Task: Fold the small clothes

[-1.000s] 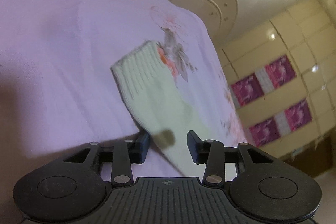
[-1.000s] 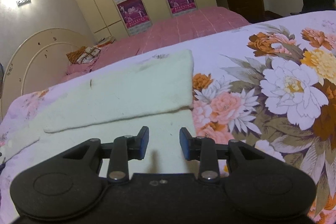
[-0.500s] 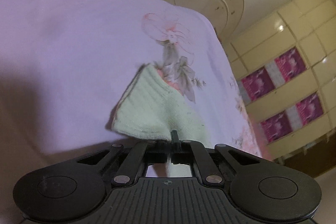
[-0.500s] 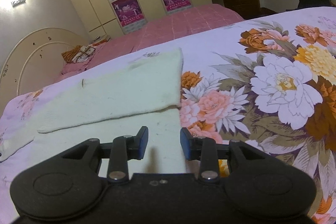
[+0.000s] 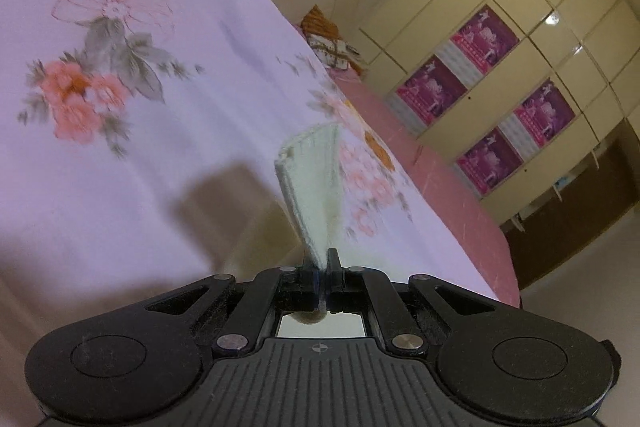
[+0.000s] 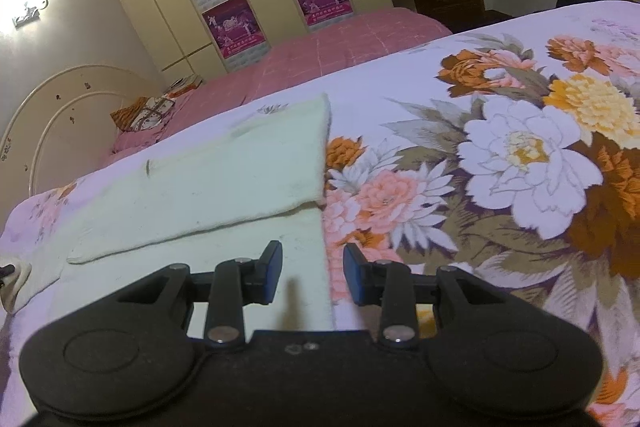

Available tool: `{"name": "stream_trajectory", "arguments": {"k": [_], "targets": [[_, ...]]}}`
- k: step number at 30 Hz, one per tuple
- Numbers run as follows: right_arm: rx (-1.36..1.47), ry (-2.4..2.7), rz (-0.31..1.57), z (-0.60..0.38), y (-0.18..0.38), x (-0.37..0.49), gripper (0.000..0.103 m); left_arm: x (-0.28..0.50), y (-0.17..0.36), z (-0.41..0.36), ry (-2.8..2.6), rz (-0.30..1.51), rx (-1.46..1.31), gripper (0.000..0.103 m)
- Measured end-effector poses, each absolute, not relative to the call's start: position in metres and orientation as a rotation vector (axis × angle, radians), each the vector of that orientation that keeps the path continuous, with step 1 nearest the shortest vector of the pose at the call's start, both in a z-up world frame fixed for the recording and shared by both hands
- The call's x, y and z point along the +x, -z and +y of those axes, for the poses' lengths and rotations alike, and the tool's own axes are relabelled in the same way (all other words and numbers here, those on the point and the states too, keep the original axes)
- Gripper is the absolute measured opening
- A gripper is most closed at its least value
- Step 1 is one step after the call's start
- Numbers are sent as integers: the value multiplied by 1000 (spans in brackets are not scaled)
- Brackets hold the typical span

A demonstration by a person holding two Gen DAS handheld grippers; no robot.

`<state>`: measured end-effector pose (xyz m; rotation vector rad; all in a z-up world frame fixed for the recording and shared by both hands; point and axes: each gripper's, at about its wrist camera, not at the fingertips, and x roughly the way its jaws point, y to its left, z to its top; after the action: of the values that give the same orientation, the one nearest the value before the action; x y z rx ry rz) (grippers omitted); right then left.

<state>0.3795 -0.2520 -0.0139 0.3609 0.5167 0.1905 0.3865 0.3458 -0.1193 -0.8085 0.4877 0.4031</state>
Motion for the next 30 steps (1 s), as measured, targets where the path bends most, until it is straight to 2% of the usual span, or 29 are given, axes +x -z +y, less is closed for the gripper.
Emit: {"name": "stream_trajectory", "arguments": {"k": [15, 21, 28, 29, 30], "targets": [[401, -165, 521, -270, 25, 376, 34, 445, 56, 168, -58, 547, -517, 3], [414, -160, 509, -276, 24, 371, 34, 459, 58, 75, 77, 620, -371, 3], [431, -141, 509, -291, 24, 368, 35, 478, 67, 3, 177, 745, -206, 3], [438, -145, 510, -292, 24, 368, 37, 475, 66, -5, 163, 731, -157, 5], [448, -152, 511, -292, 23, 370, 39, 471, 63, -11, 156, 719, -119, 15]]}}
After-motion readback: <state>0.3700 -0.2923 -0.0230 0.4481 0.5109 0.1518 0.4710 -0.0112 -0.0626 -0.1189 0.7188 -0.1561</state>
